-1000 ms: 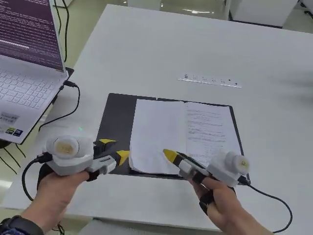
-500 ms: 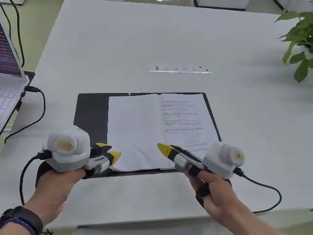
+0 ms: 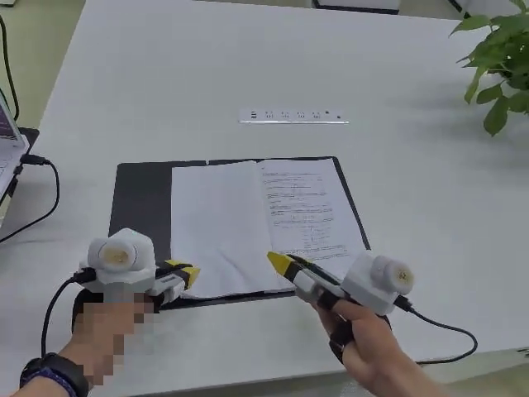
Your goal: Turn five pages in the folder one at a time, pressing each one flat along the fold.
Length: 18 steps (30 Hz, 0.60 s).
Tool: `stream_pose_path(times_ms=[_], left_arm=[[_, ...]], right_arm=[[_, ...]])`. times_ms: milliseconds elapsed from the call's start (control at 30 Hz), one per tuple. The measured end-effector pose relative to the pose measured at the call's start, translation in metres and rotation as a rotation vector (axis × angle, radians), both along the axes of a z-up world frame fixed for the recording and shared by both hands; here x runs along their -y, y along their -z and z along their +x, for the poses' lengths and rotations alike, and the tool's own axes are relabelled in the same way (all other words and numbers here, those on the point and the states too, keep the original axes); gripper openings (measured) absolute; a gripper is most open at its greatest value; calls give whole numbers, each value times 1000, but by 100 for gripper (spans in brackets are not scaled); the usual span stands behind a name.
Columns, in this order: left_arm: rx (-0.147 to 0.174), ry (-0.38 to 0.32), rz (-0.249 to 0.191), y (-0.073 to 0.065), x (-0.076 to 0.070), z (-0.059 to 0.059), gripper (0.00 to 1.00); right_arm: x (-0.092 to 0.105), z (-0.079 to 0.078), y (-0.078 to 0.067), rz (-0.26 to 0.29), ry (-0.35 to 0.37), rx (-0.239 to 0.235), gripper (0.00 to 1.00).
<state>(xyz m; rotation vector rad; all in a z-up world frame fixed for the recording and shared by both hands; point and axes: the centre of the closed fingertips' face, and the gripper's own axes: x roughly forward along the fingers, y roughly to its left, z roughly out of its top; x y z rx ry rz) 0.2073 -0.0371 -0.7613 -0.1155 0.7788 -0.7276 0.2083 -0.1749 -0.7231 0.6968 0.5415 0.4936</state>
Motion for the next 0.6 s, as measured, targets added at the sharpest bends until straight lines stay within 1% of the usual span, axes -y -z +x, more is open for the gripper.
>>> stream_pose_path(times_ms=[133, 167, 200, 233, 300, 333, 367, 400, 433, 467, 500, 567, 600], left_arm=[[-23, 1, 4, 7, 0, -5, 3], [-39, -3, 9, 11, 0, -6, 2], [-62, -2, 22, 14, -1, -9, 1], [-72, 4, 34, 18, -2, -11, 0], [-71, 3, 26, 25, -3, -11, 0], [-79, 2, 25, 26, -2, -12, 0], [-81, -2, 34, 27, -3, -13, 0], [-83, -5, 22, 25, -3, -11, 0], [-101, -24, 19, 27, -4, -10, 0], [-105, -22, 19, 25, -4, -10, 0], [-106, -19, 22, 24, -4, -9, 0], [-122, -27, 37, 23, -3, -10, 0], [-121, -28, 45, 24, -5, -9, 0]], right_arm=[[-1, 0, 3, -6, -5, -3, 32], [-2, 0, 4, -8, -7, -4, 31], [-3, -1, 5, -8, -10, -7, 31], [-4, -1, 7, -11, -13, -13, 31], [-5, 0, 10, -11, -17, -18, 31], [-5, 1, 11, -11, -18, -20, 31], [-7, 1, 11, -11, -20, -22, 31], [-8, 2, 10, -11, -22, -23, 30], [-10, 3, 9, -10, -26, -21, 30], [-11, 4, 9, -9, -29, -19, 30], [-12, 4, 8, -8, -33, -16, 30], [-16, 5, 6, -2, -48, -8, 29], [-18, 5, 6, -4, -61, -6, 29]])
